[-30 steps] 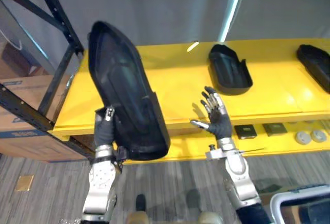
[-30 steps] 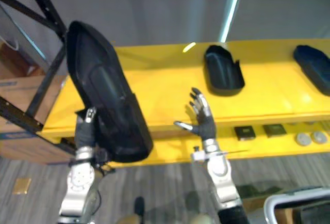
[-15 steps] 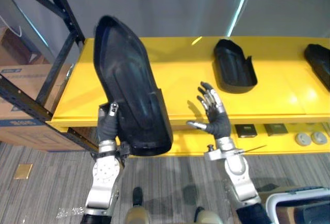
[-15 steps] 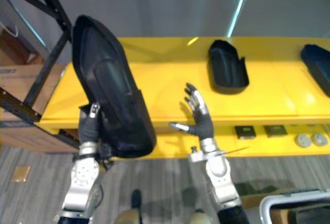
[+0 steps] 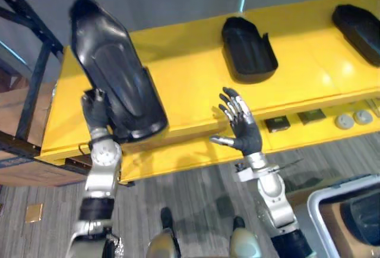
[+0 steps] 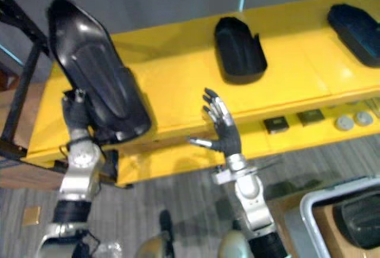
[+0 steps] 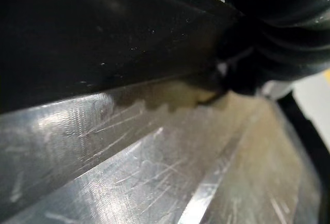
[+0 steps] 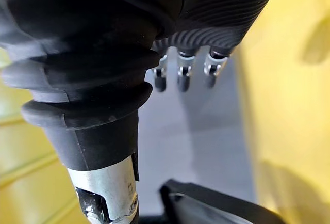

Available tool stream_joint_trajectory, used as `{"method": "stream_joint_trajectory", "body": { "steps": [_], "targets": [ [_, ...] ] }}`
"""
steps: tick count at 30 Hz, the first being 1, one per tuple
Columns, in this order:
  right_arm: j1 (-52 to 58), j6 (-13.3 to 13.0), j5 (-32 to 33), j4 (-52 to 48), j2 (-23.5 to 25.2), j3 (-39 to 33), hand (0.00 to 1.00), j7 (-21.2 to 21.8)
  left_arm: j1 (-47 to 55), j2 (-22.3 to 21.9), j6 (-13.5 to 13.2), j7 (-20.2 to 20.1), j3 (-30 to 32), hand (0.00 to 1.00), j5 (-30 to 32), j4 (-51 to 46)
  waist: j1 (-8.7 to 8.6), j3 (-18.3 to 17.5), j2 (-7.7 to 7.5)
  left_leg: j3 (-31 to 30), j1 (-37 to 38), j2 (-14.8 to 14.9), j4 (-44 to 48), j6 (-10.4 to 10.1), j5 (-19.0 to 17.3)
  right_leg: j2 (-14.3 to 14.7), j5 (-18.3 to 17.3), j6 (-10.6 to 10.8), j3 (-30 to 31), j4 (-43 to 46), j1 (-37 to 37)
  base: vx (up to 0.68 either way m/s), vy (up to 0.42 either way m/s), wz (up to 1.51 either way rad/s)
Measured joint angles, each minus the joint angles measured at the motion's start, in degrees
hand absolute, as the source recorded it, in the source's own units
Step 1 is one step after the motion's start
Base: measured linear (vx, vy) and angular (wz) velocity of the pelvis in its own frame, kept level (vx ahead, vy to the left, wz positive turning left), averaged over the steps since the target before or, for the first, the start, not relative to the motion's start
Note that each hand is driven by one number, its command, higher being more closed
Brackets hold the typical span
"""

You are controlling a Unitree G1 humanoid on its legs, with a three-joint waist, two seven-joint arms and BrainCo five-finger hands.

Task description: Walk over and take plastic housings, then place them on the shelf

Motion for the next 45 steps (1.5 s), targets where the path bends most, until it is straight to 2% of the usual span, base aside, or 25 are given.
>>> {"method": "stream_joint_trajectory", "body": {
  "steps": [3, 5, 8, 10, 11, 13, 15, 21, 26, 34, 42, 43, 45],
  "targets": [
    [7.3, 0.0, -5.5, 0.6, -1.8, -1.3, 0.0, -1.2, -0.9, 2.6, 0.1, 0.3, 0.1, 1.0, -2.0, 0.4, -1.59, 1.5, 0.35, 1.0, 0.0, 0.0, 0.0, 0.0, 0.0, 0.0, -0.4, -0.2, 0.8, 0.8, -0.8, 0.01, -0.011, -0.15],
    [11.3, -0.3, -8.0, 1.0, -3.3, -2.7, 0.0, -1.0, -2.8, 4.7, 0.5, 0.2, 0.1, 1.0, -3.5, 2.7, -2.06, 2.3, 0.34, 1.4, 0.0, 0.0, 0.0, 0.1, 0.0, 0.0, -0.7, -0.2, 1.3, 1.7, -1.6, 0.0, -0.017, -0.12],
    [13.8, -3.2, -9.4, 2.4, -5.6, -3.9, 0.0, -0.5, -6.5, 7.6, 1.7, -0.8, 0.1, 1.0, -6.4, 6.9, -3.4, 3.2, -0.07, 1.7, 0.0, 0.0, 0.0, 0.3, 0.2, 0.0, -1.1, -0.4, 1.4, 2.6, -2.1, -0.01, -0.007, -0.01],
    [14.4, -5.3, -9.3, 2.3, -5.4, -3.4, 0.0, 0.5, -8.4, 8.3, 2.7, -1.9, -0.1, 1.0, -7.4, 9.2, -3.48, 3.2, -0.22, 2.0, 0.0, 0.0, 0.0, 0.3, 0.2, 0.0, -1.5, -0.6, 1.6, 3.2, -2.5, -0.04, -0.01, -0.06],
    [14.1, -5.8, -8.8, 2.2, -5.4, -2.1, 0.0, 0.8, -9.4, 9.3, 3.5, -2.4, -0.1, 1.0, -8.5, 10.1, -3.43, 3.6, -0.7, 2.8, 0.1, 0.0, 0.0, 0.4, 0.2, -0.1, -2.2, -0.6, 2.3, 3.8, -3.3, -0.05, -0.01, -0.15],
    [13.6, -6.7, -8.0, 1.3, -4.9, -0.6, 0.0, 1.2, -11.4, 10.0, 4.7, -2.6, -0.3, 1.0, -8.9, 12.0, -3.29, 4.8, -0.7, 3.3, 0.0, -0.1, 0.0, 0.9, -0.2, -0.1, -2.2, -0.6, 2.7, 4.3, -3.9, -0.06, -0.012, -0.11],
    [13.7, -6.8, -7.0, -0.3, -5.0, 1.0, 0.0, 1.4, -13.0, 10.7, 5.8, -2.6, -0.7, 1.0, -8.8, 13.7, -3.5, 6.0, -0.78, 4.0, -0.2, -0.1, 0.0, 1.2, -0.3, -0.3, -2.2, -0.5, 2.7, 4.5, -4.3, -0.02, -0.002, -0.01],
    [13.3, -6.8, -4.8, -2.1, -4.9, 4.4, 0.0, 1.4, -19.9, 13.3, 7.3, -2.2, -1.3, 1.0, -12.8, 20.0, -4.01, 6.5, -0.99, 5.4, -2.2, -0.7, 0.0, 1.2, 0.5, -0.8, -1.7, 0.1, 3.3, 5.9, -6.7, 0.05, -0.003, 0.03],
    [13.0, -6.6, -4.3, -3.2, -5.3, 5.4, 0.0, 1.2, -22.1, 13.2, 8.6, -2.6, -3.5, 1.0, -15.6, 21.9, -3.8, 6.5, -1.03, 6.9, -2.2, -0.6, 0.0, 1.2, 0.5, -0.9, -3.4, -0.3, 3.8, 8.1, -8.0, 0.04, -0.031, -0.02],
    [12.9, -6.5, -3.8, -4.8, -6.1, 5.4, 0.0, 0.0, -24.8, 13.0, 9.0, -4.1, -5.7, 1.0, -17.7, 23.3, -3.7, 6.6, -1.13, 7.8, -2.9, -0.7, 0.0, 1.2, 0.5, -1.0, -4.1, -0.4, 4.3, 10.0, -9.7, 0.0, -0.024, -0.01],
    [13.0, -6.5, -3.8, -4.9, -6.3, 5.5, 0.0, -1.0, -26.8, 13.0, 11.8, -5.1, -7.5, 1.0, -17.6, 23.7, -3.21, 6.8, -1.46, 8.0, -2.8, -0.8, 0.0, 1.1, 0.5, -1.2, -4.1, -0.4, 4.4, 10.6, -10.0, 0.0, 0.0, 0.0],
    [13.0, -6.5, -3.8, -4.9, -6.4, 5.5, 0.0, -1.0, -27.0, 13.0, 12.6, -5.1, -7.5, 0.0, -17.5, 23.7, -3.2, 6.8, -1.45, 8.2, -2.8, -0.8, 0.0, 1.0, 0.4, -1.2, -4.1, -0.4, 4.5, 10.6, -10.0, 0.0, -0.019, -0.05],
    [13.0, -6.5, -3.7, -4.9, -6.6, 5.5, 0.0, -1.1, -27.2, 13.0, 12.9, -5.5, -7.5, 0.0, -17.5, 24.1, -3.05, 6.8, -1.46, 9.1, -2.5, -0.7, 0.0, 0.9, 0.3, -1.2, -4.1, -0.3, 4.9, 10.6, -10.0, 0.01, -0.017, -0.09]
  ]
}}
